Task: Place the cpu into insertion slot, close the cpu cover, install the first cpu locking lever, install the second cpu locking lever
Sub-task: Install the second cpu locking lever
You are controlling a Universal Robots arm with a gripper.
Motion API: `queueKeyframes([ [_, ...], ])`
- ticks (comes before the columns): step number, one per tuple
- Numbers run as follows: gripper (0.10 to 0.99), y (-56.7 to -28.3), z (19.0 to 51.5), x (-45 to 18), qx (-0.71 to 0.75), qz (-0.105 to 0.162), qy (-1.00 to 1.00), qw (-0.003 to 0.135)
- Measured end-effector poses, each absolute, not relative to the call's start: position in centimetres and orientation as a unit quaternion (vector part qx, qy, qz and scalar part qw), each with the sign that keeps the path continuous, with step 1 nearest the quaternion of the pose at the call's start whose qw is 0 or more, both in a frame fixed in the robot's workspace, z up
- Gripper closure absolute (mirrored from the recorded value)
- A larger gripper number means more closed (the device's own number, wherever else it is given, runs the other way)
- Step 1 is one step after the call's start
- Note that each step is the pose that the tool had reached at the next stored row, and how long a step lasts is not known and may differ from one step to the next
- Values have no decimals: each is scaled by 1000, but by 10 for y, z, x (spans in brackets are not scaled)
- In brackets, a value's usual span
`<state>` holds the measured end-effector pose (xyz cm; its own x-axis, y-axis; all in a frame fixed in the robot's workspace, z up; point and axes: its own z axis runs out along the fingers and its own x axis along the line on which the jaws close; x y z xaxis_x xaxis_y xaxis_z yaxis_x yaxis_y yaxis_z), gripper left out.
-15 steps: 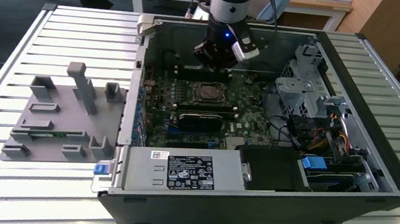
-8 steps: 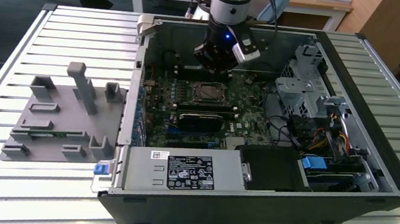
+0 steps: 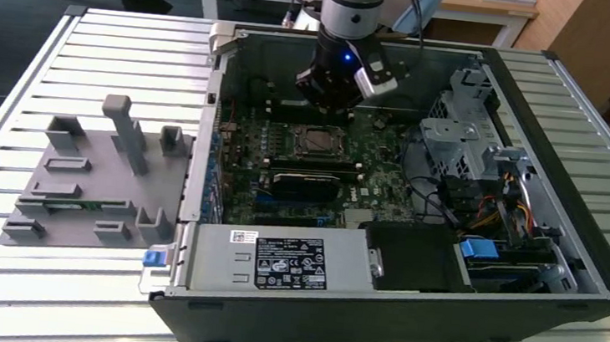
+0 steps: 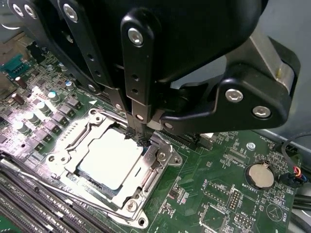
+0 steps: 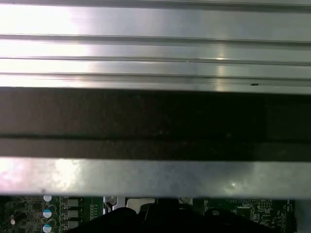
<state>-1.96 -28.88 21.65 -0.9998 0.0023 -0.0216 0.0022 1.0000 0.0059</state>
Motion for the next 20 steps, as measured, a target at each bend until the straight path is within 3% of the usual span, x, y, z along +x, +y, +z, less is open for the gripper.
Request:
queueKeyframes([
  [20, 980, -307, 217, -19, 1, 3, 1000, 11],
])
